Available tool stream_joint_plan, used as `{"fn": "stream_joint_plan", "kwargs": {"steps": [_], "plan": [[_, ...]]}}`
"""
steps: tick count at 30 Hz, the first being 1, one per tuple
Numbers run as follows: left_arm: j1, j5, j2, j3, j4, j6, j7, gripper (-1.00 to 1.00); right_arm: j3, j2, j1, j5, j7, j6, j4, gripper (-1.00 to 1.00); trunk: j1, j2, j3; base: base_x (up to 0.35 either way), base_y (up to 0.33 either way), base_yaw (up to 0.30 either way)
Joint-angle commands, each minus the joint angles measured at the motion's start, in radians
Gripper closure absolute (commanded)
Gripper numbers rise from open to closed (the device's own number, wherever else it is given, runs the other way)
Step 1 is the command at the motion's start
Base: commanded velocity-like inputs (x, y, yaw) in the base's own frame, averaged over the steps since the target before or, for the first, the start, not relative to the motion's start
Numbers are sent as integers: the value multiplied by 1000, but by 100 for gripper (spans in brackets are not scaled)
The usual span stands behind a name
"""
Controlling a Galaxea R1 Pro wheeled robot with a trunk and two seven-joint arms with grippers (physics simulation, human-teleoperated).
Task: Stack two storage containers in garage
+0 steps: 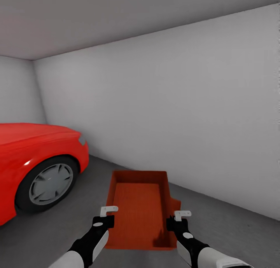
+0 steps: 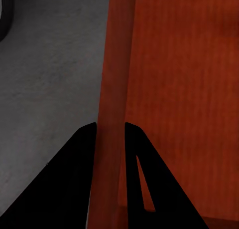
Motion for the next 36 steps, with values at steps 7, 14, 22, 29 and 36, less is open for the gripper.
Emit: {"fn": "stream_joint_plan", "kwargs": {"steps": [7,14,22,29,36], "plan": [[0,11,4,22,-1,7,12,100,-14,-10,-1,-6,2,-67,-1,100,1,0,0,322,158,-241],[0,11,4,22,-2,7,12,100,-13,-10,-1,-6,2,-67,-1,100,1,0,0,322,158,-241],[-1,11,4,22,-2,7,12,100,-14,-11,-1,-5,2,-67,-1,100,1,0,0,321,158,-241],[-1,10,5,22,-5,7,12,100,-14,-13,-1,-3,3,-67,-3,100,1,0,0,321,158,-242],[-1,10,4,22,-5,7,12,100,-14,-13,-1,-3,3,-67,-3,100,1,0,0,322,158,-242]]}}
